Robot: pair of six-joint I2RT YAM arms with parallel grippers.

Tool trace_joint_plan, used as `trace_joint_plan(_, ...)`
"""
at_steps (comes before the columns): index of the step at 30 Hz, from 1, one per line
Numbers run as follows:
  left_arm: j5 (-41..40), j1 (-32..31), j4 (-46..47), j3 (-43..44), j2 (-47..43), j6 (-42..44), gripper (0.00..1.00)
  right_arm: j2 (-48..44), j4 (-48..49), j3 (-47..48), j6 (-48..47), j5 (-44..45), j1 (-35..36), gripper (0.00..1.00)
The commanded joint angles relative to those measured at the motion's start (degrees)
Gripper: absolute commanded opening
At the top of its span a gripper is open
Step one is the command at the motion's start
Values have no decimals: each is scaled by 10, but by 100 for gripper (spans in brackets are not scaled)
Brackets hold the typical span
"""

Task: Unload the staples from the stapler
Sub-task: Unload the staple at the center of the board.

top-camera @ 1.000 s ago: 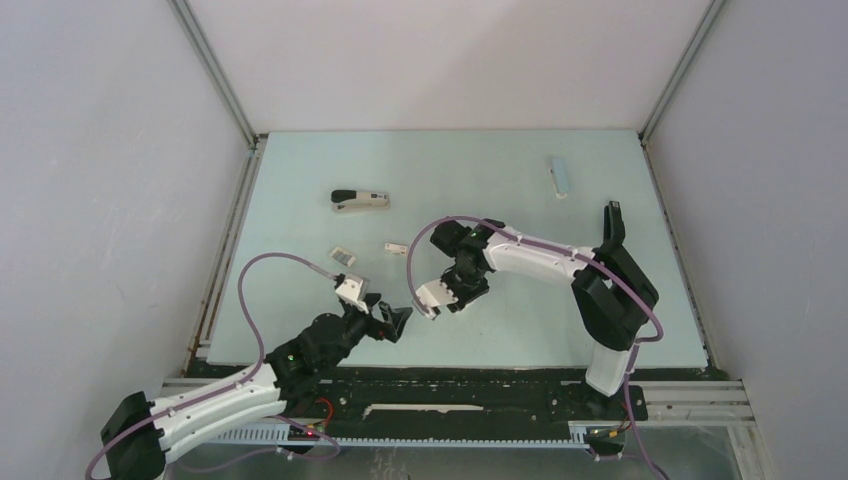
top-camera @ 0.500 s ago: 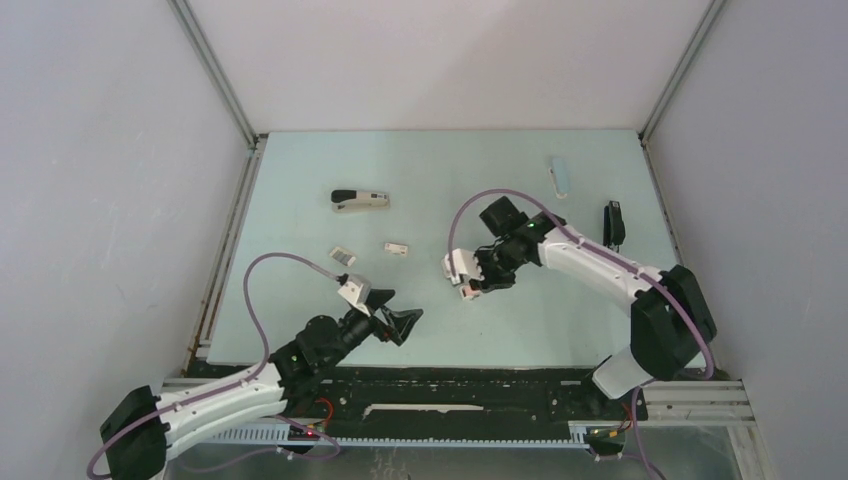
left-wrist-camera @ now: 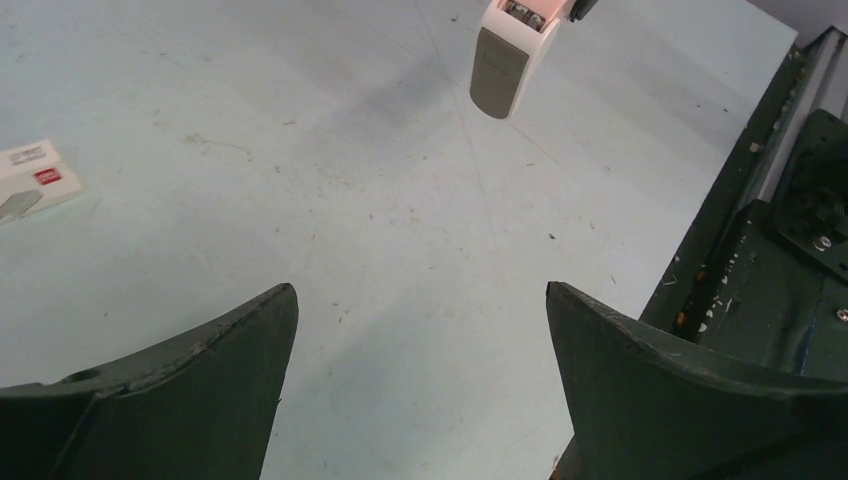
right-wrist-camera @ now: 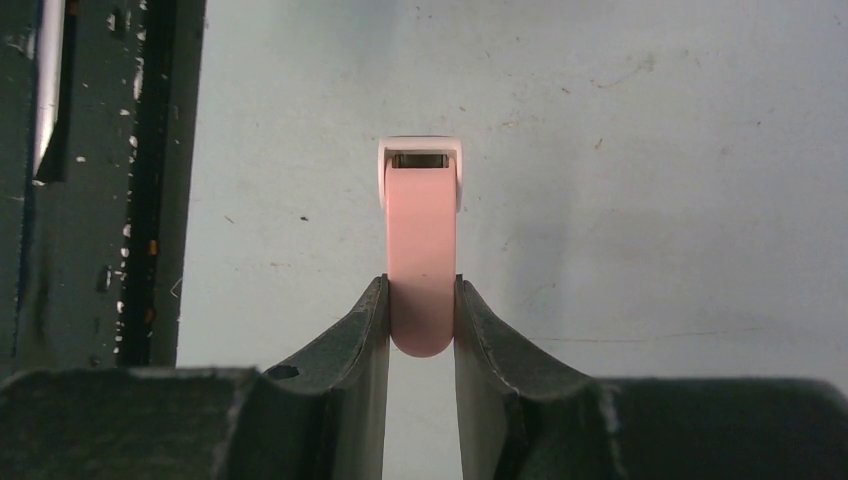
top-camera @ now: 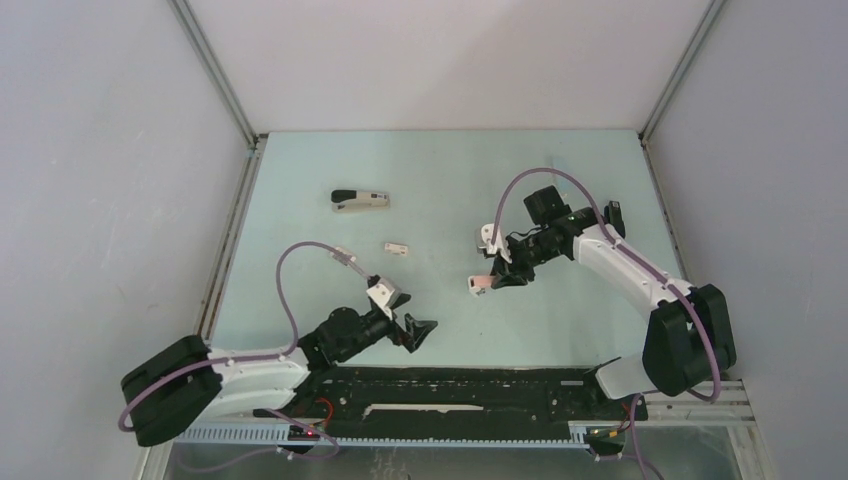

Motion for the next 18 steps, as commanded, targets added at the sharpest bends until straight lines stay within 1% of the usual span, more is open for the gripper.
trace_joint_plan(1, 36, 6, 116, 46, 54, 32, 100, -6, -18, -1, -15, -72, -13, 0)
trace_joint_plan(5, 75, 12, 145, 55, 90, 23, 100, -11, -31, -1, -34, -91, -25, 0)
trace_joint_plan(9, 103, 28, 214, 46, 123, -2, 100, -13, -66, -1, -76, -120, -41, 0)
trace_joint_plan(18, 156, 56, 314, 54, 221, -43, 100, -8, -79, 0, -94, -130, -47, 0)
